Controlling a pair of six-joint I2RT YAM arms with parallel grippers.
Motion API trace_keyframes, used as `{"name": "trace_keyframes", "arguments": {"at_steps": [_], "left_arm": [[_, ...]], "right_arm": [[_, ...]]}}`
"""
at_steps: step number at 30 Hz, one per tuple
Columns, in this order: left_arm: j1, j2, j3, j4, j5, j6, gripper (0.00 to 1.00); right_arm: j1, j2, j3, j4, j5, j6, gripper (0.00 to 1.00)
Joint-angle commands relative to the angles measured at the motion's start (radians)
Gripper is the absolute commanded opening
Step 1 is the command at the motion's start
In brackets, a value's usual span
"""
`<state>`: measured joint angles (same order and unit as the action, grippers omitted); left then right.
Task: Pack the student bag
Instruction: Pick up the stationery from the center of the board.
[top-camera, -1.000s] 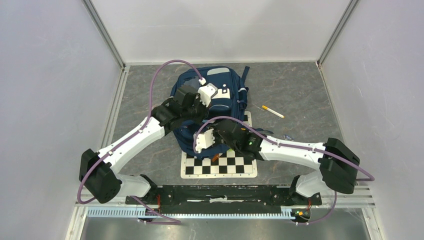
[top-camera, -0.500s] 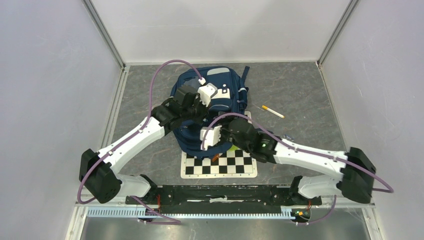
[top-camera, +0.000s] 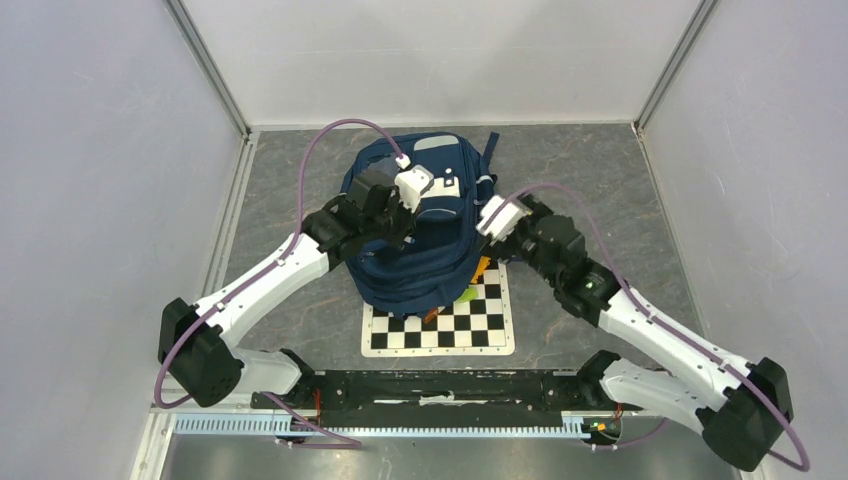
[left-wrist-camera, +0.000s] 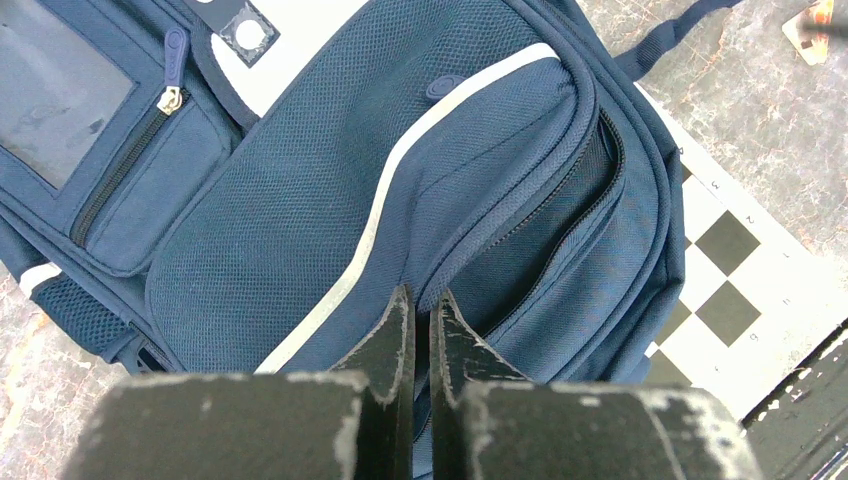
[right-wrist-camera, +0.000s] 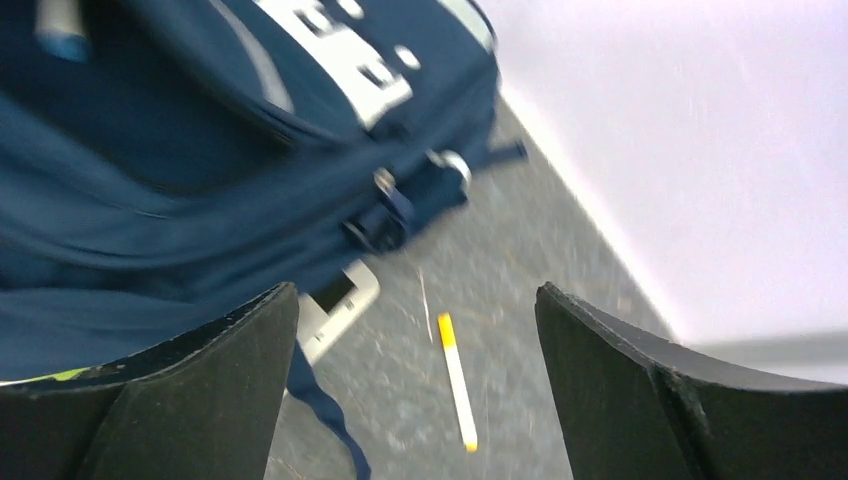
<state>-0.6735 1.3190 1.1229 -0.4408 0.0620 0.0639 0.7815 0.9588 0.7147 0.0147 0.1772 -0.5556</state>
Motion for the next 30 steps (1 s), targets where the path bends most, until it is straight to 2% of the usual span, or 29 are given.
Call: {"name": "trace_keyframes", "arguments": {"at_steps": [1,8,12,19,23,30], "left_arm": [[-0.001,-0.027,0.1,0.052,0.02,-0.031,0.02],[-0.001,-0.014,0.092,0.067,0.024,-0.043,0.02],[-0.001,-0.02,0.059,0.057,-0.004,-0.026,0.02],[0.0,-0.033,0.035,0.076,0.018,-0.042,0.02],[0.0,-0.013,0.044,0.063,0.023,-0.048,0.02],[0.0,0.008,0.042,0.066,0.048,-0.053,0.02]], "right_arm": [[-0.203,0.056,-0.004,-0.037,-0.041,0.22,0.92],[-0.549,0.309,0.045,-0.03,-0.255,0.399,0.84],[-0.675,0.44,0.11,-0.023,-0.326,0.398,0.84],[-0.769,0.613,0.219,-0.022,-0.373,0.331,0.83],[-0.776,0.717,0.296,-0.073,-0.452,0.293,0.77],[-0.775,0.784,0.294,-0.08,-0.467,0.309,0.73]]}}
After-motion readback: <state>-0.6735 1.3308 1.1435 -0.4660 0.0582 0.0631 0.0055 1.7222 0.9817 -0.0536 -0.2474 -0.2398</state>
